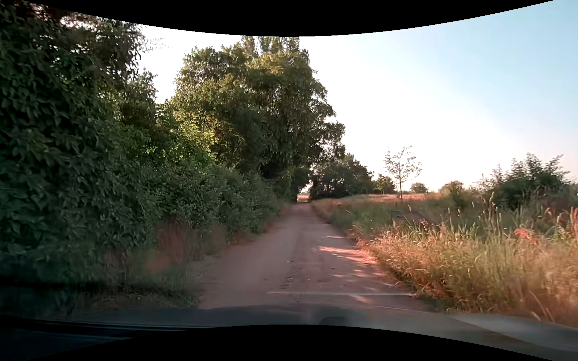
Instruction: Follow the waypoints while adhering to traffic rules and regulations
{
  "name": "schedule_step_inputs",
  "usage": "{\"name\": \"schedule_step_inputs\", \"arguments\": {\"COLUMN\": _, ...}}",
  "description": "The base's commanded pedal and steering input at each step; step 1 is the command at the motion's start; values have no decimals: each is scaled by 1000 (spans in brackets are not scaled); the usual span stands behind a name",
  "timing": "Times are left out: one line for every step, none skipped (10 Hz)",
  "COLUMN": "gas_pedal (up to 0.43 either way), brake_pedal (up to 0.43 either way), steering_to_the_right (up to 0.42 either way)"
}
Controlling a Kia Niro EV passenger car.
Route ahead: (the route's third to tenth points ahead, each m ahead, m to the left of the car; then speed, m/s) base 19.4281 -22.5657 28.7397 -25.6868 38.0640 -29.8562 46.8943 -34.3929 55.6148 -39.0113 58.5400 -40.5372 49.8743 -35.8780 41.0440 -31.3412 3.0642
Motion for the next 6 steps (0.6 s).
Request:
{"name": "schedule_step_inputs", "arguments": {"gas_pedal": 0, "brake_pedal": 0, "steering_to_the_right": -6}}
{"name": "schedule_step_inputs", "arguments": {"gas_pedal": 0, "brake_pedal": 0, "steering_to_the_right": -6}}
{"name": "schedule_step_inputs", "arguments": {"gas_pedal": 0, "brake_pedal": 0, "steering_to_the_right": -6}}
{"name": "schedule_step_inputs", "arguments": {"gas_pedal": 0, "brake_pedal": 0, "steering_to_the_right": -6}}
{"name": "schedule_step_inputs", "arguments": {"gas_pedal": 0, "brake_pedal": 0, "steering_to_the_right": -6}}
{"name": "schedule_step_inputs", "arguments": {"gas_pedal": 0, "brake_pedal": 0, "steering_to_the_right": -6}}
